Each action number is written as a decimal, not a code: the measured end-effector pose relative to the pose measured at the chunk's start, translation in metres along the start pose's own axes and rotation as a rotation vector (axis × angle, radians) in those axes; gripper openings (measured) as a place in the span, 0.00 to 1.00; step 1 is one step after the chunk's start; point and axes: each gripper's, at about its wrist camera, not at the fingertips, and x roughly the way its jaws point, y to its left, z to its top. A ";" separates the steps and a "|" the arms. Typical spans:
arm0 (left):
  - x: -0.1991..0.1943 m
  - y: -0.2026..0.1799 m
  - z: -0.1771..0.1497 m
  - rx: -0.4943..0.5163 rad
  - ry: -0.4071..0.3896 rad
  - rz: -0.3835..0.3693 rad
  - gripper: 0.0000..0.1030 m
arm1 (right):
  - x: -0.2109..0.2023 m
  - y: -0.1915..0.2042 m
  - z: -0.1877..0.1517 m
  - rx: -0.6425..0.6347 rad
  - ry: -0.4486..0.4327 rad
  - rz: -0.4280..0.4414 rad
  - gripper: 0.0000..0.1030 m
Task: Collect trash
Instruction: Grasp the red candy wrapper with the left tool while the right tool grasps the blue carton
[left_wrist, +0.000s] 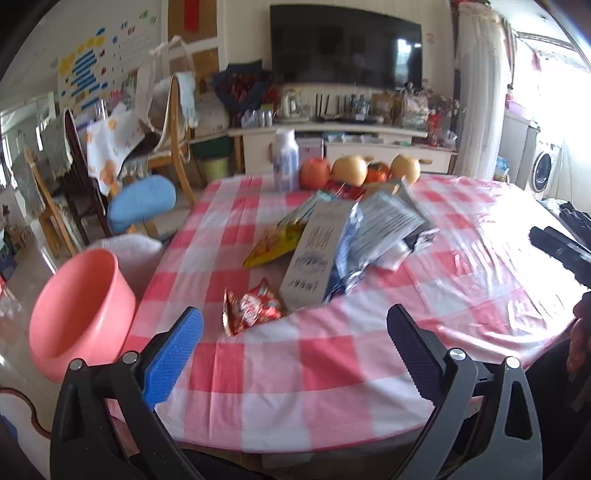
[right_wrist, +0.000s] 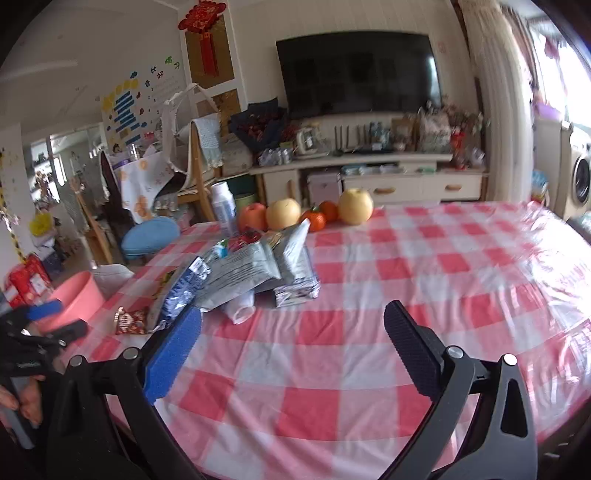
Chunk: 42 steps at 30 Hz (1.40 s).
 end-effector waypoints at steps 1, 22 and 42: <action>0.008 0.005 -0.002 -0.019 0.010 -0.002 0.95 | 0.004 0.000 0.000 0.003 0.016 0.010 0.97; 0.115 0.055 -0.004 -0.288 0.156 0.041 0.72 | 0.064 0.028 0.003 0.036 0.175 0.264 0.93; 0.136 0.054 0.002 -0.254 0.156 -0.048 0.48 | 0.184 0.100 0.000 0.266 0.381 0.383 0.60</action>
